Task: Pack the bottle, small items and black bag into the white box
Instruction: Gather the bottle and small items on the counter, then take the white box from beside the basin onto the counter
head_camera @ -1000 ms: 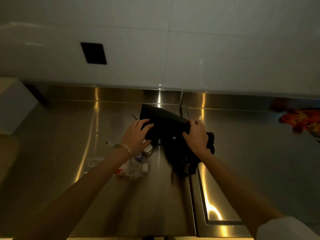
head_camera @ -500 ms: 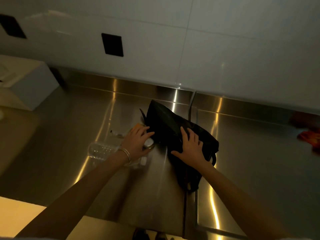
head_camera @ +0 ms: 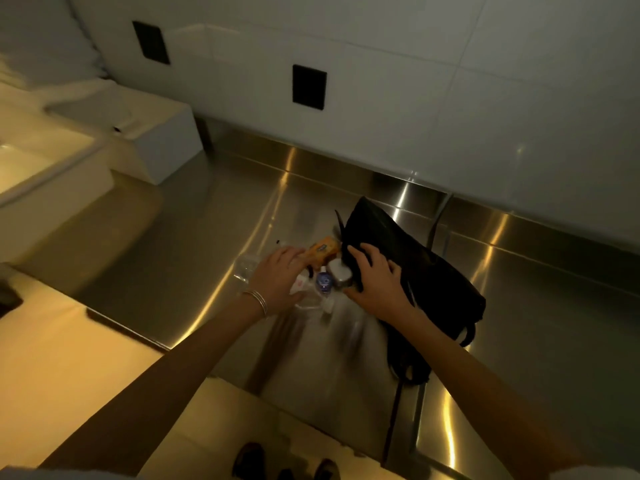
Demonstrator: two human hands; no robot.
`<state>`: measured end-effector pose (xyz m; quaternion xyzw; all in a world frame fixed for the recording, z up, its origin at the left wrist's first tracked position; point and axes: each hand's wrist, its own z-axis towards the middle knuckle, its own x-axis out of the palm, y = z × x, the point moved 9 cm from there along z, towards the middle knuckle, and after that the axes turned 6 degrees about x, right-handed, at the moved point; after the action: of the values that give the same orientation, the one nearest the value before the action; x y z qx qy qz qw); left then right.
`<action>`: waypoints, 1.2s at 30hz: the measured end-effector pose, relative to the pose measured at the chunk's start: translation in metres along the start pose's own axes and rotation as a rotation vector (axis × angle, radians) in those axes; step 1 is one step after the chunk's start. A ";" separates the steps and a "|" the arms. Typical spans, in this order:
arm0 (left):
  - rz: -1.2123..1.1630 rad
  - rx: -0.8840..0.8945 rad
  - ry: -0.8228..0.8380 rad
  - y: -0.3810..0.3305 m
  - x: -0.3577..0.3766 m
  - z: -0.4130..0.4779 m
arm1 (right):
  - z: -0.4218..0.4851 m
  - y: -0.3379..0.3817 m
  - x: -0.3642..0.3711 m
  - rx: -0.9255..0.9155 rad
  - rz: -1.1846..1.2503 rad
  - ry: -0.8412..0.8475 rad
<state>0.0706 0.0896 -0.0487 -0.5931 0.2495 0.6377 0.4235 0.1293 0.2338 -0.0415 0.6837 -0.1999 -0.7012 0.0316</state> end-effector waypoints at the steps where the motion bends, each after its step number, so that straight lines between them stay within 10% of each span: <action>1: -0.009 -0.014 -0.008 0.007 -0.002 -0.005 | 0.001 0.010 0.004 -0.013 0.005 0.004; 20: 0.069 -0.055 -0.062 0.204 -0.074 -0.123 | 0.048 0.236 0.073 -0.051 0.057 -0.041; 36: 0.054 -0.081 -0.047 0.278 -0.071 -0.092 | 0.126 0.262 0.097 -0.100 -0.130 0.012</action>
<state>-0.1161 -0.1472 -0.0473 -0.5876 0.2293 0.6722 0.3878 -0.0588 -0.0073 -0.0504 0.6971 -0.1195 -0.7066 0.0213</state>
